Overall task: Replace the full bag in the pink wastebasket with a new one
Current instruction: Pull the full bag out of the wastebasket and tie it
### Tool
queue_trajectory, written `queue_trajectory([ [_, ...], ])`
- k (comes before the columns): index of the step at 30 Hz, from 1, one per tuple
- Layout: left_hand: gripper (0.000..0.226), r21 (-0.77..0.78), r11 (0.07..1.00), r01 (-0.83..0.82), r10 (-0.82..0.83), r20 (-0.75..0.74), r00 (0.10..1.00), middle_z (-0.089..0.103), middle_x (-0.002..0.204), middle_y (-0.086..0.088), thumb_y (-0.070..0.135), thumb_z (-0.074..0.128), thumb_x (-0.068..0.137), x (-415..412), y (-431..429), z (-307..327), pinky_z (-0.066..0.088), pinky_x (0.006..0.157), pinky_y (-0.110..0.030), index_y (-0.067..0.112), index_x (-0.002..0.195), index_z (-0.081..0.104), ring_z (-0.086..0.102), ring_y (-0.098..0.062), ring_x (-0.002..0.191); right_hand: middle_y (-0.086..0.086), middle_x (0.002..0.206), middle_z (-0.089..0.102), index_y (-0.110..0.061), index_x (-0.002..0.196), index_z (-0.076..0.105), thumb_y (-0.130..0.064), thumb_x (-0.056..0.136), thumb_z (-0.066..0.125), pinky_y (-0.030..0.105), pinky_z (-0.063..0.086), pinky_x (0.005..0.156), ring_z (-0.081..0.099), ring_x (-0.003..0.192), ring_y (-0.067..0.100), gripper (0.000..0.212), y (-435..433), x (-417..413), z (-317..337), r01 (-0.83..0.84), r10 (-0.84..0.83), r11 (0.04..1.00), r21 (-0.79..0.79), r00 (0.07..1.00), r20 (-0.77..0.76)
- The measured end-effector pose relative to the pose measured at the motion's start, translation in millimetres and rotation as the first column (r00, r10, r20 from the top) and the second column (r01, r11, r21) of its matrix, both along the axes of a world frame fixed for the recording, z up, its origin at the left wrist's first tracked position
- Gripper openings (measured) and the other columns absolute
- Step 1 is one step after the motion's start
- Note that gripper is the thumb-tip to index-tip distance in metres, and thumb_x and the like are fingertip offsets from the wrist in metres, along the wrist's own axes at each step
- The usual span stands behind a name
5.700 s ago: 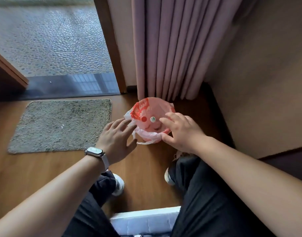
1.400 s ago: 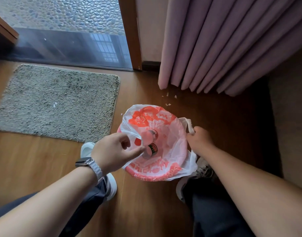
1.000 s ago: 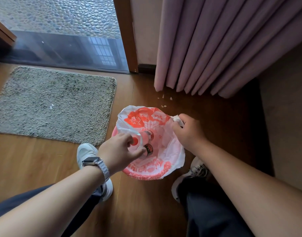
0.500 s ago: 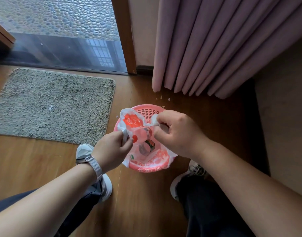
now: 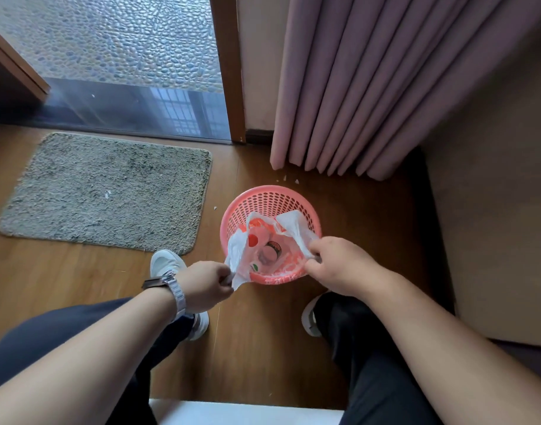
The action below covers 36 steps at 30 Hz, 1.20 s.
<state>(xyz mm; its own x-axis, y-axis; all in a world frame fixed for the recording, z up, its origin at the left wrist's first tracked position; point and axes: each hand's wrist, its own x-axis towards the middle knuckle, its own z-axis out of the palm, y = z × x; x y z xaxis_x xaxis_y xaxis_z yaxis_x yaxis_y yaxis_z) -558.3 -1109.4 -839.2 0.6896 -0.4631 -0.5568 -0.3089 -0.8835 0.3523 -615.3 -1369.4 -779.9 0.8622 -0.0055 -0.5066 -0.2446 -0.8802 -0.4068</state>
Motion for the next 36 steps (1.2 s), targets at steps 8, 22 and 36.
queue_trajectory([
  [8, 0.033, -0.313, 0.949, -0.03, 0.067, 0.108, 0.992, 0.044, 0.054, 0.004, 0.034, 0.056, 0.084, -23, -1, 14, 0.045, 0.055, -0.039, 0.019, 0.062, 0.036, 0.045, -0.023, 0.056, -0.006, 0.084, 0.063, -0.025, 0.085, 0.056, -0.038, 0.092, 0.048, 0.036, 0.055, 0.06, 0.061, 0.071, 0.015, 0.017, 6, -20, 9, 0.132, -0.14, 0.982, 0.135, 0.989, 0.051],
  [22, 0.024, -0.67, 0.669, -0.321, 0.441, 0.012, 0.897, 0.044, 0.058, 0.005, 0.019, 0.065, 0.089, -1, -32, 27, 0.032, 0.05, -0.017, 0.005, 0.073, 0.055, 0.038, -0.006, 0.053, -0.003, 0.08, 0.063, -0.019, 0.081, 0.055, -0.038, 0.095, 0.049, 0.038, 0.059, 0.062, 0.061, 0.074, 0.017, 0.025, 24, 15, 0, 0.118, -0.192, 0.929, 0.352, 0.964, 0.183],
  [36, 0.015, -0.795, 0.584, -0.166, 0.432, 0.131, 0.893, 0.054, 0.085, 0.007, 0.029, 0.063, 0.087, 46, -62, 57, 0.043, 0.064, -0.016, 0.014, 0.086, 0.066, 0.053, -0.004, 0.073, -0.002, 0.102, 0.054, -0.013, 0.085, 0.061, -0.024, 0.09, 0.061, 0.031, 0.055, 0.077, 0.055, 0.092, 0.011, 0.011, 31, 31, 11, 0.186, -0.405, 0.832, 0.522, 0.847, 0.343],
])
